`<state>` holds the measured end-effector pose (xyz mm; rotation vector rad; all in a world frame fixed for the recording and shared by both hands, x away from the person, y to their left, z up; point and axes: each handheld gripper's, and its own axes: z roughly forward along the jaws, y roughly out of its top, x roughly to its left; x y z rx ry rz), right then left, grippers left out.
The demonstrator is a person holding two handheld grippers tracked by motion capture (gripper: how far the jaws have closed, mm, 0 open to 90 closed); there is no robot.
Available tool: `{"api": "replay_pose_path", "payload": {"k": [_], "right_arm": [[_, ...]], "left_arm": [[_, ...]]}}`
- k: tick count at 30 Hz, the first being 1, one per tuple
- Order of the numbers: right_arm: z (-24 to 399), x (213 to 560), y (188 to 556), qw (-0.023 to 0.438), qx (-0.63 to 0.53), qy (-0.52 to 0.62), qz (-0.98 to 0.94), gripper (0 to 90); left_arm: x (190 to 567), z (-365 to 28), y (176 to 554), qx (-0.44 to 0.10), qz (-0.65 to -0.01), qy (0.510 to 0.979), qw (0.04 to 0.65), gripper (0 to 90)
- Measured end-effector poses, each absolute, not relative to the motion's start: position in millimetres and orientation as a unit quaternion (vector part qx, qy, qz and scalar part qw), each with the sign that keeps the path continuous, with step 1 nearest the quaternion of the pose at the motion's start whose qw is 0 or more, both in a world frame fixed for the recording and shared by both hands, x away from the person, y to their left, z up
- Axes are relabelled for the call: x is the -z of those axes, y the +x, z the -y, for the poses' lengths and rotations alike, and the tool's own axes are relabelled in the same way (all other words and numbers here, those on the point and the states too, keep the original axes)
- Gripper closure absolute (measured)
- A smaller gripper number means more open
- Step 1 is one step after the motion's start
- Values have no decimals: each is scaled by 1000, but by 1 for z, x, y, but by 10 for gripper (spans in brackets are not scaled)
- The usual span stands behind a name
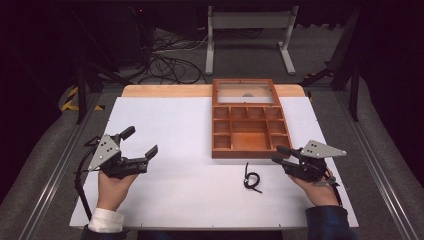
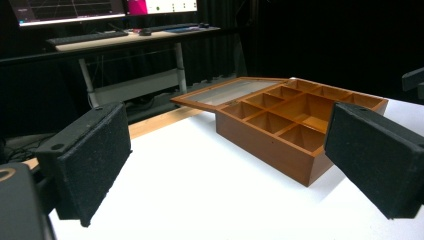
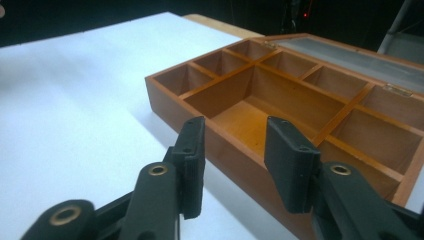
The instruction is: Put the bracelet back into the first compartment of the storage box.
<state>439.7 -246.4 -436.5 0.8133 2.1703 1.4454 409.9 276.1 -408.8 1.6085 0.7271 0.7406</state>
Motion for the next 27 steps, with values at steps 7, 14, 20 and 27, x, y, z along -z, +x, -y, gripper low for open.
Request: {"api": "replay_pose_path", "payload": {"k": [7, 14, 20, 27], "right_arm": [[237, 441, 439, 195, -501, 266, -800, 662], [232, 445, 443, 182, -477, 279, -814, 664], [227, 450, 446, 168, -456, 284, -827, 667], [219, 456, 447, 153, -438, 269, -844, 668]], "left_arm": [[410, -276, 410, -316, -313, 688, 574, 56], [412, -275, 411, -315, -309, 692, 571, 58], [412, -275, 411, -318, -313, 690, 569, 59], [414, -274, 412, -312, -312, 694, 569, 64]]}}
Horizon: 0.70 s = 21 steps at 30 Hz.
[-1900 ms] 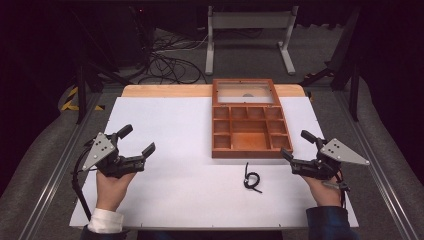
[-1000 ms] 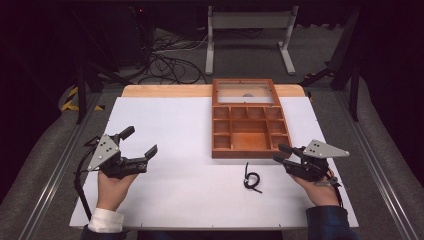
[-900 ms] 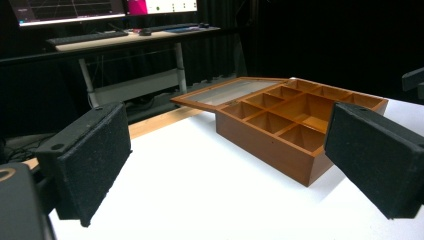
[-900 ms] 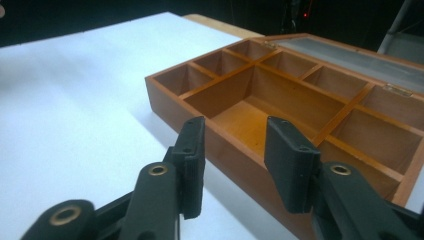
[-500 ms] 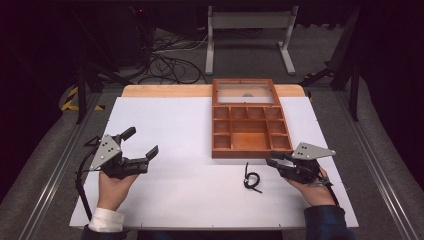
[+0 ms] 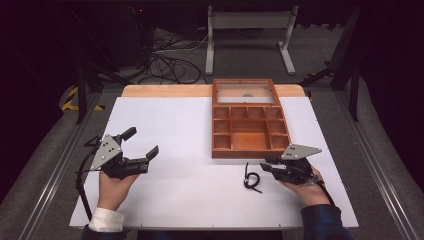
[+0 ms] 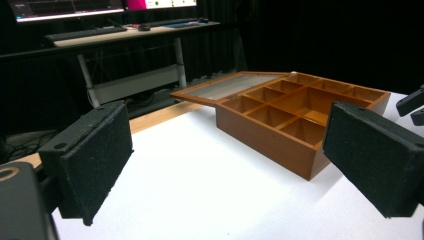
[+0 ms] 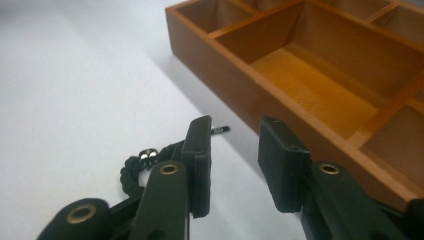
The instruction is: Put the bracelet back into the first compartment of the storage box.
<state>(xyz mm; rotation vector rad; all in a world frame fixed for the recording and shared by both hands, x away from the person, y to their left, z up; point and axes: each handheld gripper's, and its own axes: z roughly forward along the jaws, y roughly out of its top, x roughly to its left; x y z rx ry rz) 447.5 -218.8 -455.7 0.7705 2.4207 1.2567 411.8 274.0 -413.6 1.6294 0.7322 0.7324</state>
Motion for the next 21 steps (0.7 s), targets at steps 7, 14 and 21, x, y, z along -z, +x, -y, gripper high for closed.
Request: {"api": "replay_pose_path", "payload": {"k": [7, 14, 21], "right_arm": [[210, 463, 450, 132, -422, 263, -858, 668], [201, 467, 451, 122, -405, 260, -868, 671], [196, 472, 453, 99, -392, 263, -876, 689]], "left_arm": [[415, -271, 412, -314, -308, 698, 565, 63], [414, -275, 412, -318, -313, 692, 567, 61], [415, -273, 412, -318, -312, 694, 566, 60]]}}
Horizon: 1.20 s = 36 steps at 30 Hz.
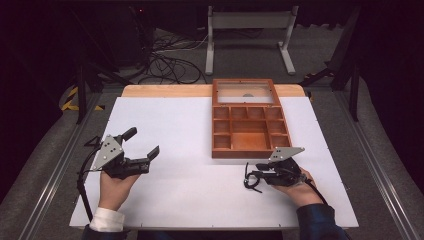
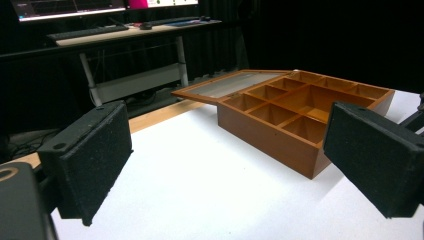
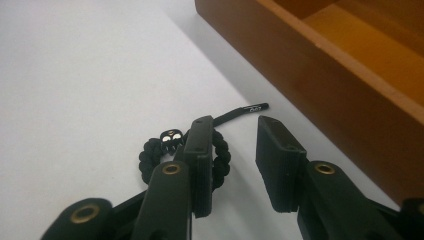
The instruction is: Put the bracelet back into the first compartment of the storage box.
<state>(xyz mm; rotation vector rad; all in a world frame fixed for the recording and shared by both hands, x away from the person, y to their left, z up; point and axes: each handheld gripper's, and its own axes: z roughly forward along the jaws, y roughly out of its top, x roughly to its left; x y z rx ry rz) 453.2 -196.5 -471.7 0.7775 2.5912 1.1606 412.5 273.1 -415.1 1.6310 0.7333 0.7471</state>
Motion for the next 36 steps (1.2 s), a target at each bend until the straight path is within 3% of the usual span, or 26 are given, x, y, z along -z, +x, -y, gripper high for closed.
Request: {"api": "replay_pose_path", "payload": {"k": [13, 22, 36], "right_arm": [[189, 480, 457, 74, -374, 281, -881, 714], [188, 483, 458, 69, -368, 284, -883, 809], [187, 474, 454, 117, -393, 266, -872, 850]], "left_arm": [[415, -274, 412, -317, -312, 694, 566, 61], [415, -274, 412, -317, -312, 694, 566, 61], [415, -273, 412, -315, -312, 696, 565, 62]]}}
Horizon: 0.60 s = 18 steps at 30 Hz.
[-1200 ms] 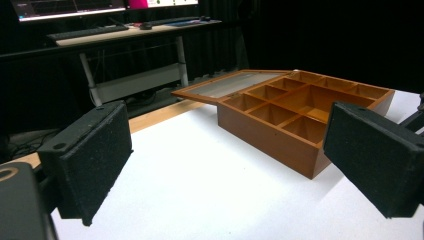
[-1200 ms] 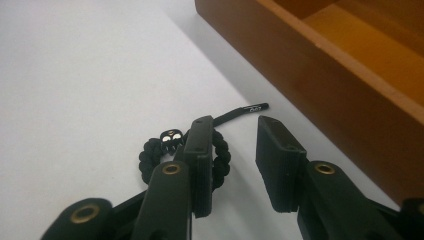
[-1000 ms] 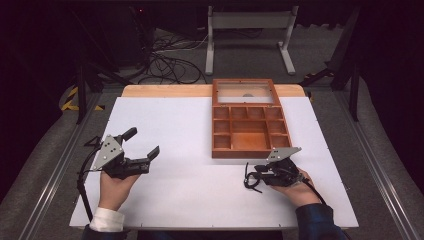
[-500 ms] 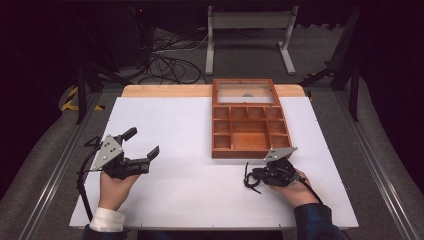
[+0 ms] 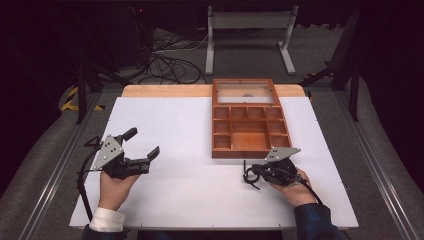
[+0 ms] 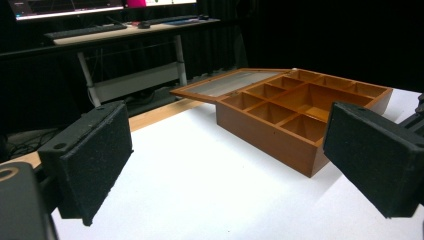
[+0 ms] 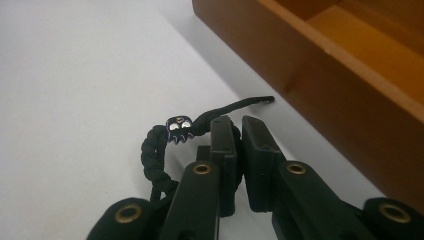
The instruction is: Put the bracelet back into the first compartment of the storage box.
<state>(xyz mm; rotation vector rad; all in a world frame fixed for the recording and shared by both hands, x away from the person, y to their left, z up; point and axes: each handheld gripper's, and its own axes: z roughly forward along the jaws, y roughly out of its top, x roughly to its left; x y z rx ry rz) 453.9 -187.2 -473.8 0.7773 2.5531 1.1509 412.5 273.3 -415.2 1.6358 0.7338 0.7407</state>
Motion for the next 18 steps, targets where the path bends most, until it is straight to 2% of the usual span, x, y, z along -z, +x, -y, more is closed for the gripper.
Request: {"api": "replay_pose_path", "payload": {"k": [18], "right_arm": [[187, 466, 451, 155, -430, 265, -849, 850]], "left_arm": [[416, -272, 413, -314, -306, 699, 566, 60]]}}
